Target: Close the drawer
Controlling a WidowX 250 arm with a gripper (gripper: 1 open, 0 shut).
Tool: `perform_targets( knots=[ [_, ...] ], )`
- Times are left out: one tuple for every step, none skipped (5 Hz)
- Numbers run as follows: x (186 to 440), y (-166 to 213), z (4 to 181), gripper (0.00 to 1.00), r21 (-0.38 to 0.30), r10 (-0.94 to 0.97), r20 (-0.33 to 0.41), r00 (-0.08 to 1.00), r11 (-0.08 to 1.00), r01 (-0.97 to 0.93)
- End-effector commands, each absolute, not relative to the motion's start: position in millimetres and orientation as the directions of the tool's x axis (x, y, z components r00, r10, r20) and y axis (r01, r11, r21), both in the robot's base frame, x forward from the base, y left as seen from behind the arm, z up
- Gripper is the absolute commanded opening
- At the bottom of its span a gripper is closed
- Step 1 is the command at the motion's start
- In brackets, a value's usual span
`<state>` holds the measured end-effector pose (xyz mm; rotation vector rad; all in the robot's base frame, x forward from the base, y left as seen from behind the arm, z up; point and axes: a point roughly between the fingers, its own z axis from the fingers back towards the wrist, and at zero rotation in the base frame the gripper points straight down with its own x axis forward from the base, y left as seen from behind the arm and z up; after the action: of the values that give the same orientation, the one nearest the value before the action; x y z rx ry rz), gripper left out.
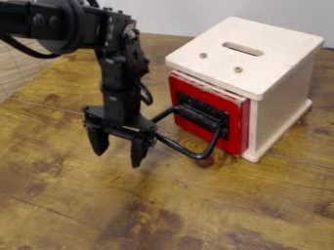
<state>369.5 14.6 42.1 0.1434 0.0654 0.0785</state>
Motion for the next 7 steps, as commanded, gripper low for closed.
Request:
perform_targets(
  knots=[
    [376.0, 22.8, 75.5, 1.00, 0.144, 0.100, 0.028, 0.995, 0.984, -0.103],
    [377.4, 23.3, 77.0, 1.00, 0.145, 0.103, 0.027, 0.994, 0.984, -0.105],
    [380.0, 23.9, 78.3, 1.00, 0.144, 0.103, 0.029, 0.994, 0.984, -0.107],
    [379.8, 23.9, 76.6, 1.00, 0.144, 0.102, 0.033, 0.994, 0.984, -0.106],
    [378.3, 24.1, 74.7, 1.00, 0.144, 0.103, 0.035, 0.994, 0.984, -0.107],
    [375.5, 24.1, 73.3, 1.00, 0.145, 0.103, 0.033, 0.994, 0.984, -0.107],
    [375.7, 24.7, 75.6, 1.00, 0.148, 0.102, 0.033, 0.994, 0.983, -0.106]
  ],
)
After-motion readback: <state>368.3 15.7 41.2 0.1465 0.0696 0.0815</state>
